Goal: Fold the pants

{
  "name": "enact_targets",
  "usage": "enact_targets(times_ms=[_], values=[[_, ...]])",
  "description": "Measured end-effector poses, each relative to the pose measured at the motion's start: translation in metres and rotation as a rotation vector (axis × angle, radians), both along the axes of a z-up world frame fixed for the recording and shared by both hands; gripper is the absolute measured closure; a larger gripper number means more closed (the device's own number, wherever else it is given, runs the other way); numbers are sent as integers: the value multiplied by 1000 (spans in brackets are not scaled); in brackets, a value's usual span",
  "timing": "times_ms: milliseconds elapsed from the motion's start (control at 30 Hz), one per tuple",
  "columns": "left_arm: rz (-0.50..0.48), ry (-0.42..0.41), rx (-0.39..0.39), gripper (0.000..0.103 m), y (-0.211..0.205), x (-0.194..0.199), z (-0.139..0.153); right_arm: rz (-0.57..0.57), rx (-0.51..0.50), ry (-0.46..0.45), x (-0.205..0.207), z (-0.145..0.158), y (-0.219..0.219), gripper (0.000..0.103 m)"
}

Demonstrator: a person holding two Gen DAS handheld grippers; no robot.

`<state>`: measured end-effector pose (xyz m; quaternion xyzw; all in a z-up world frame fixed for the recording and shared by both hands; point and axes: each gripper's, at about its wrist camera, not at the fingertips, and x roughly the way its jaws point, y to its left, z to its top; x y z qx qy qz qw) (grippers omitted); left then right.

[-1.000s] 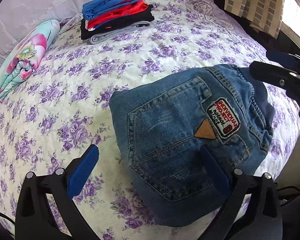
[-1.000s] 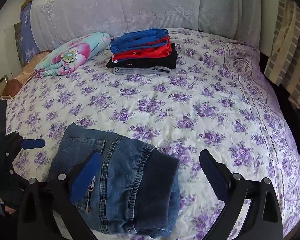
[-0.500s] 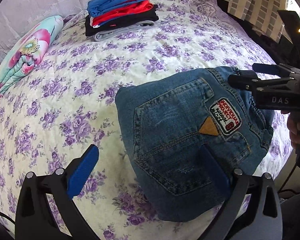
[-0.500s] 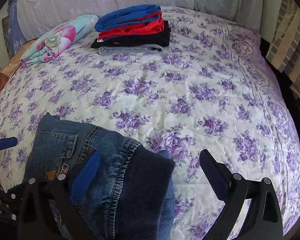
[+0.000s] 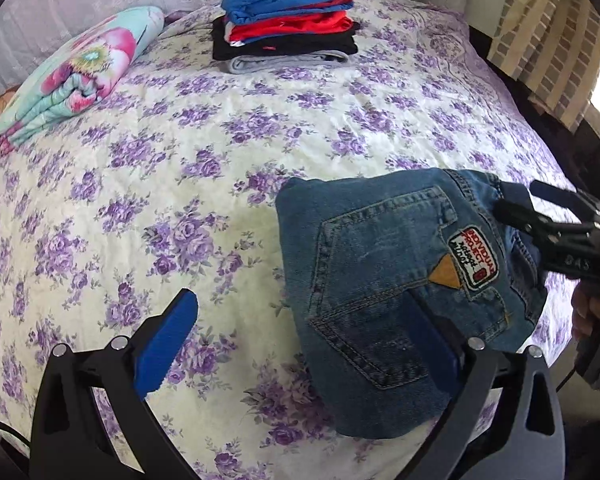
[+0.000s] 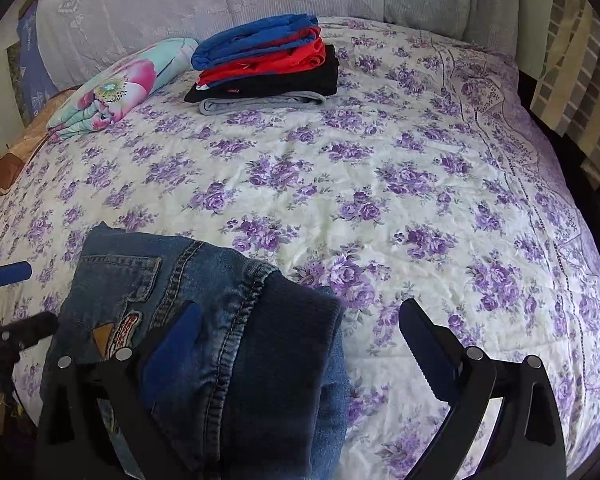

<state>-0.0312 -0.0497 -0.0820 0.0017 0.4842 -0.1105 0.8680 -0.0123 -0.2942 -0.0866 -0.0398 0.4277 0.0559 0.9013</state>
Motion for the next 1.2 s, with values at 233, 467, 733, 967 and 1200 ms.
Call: enact_targets(times_ms=[233, 467, 733, 967, 1200], values=[[79, 20, -98, 5, 19, 6, 5, 53, -12, -77, -50, 27, 0, 4], [-16, 11, -42, 5, -5, -2, 2, 135, -87, -23, -75, 8, 26, 4], [-120, 95, -21, 4, -15, -6, -26, 105, -16, 154, -59, -42, 22, 3], [-106, 148, -59, 4, -11, 3, -43, 115, 8, 117, -62, -50, 21, 3], [-66, 151, -62, 4, -11, 4, -43, 151, 32, 101, -60, -49, 14, 3]])
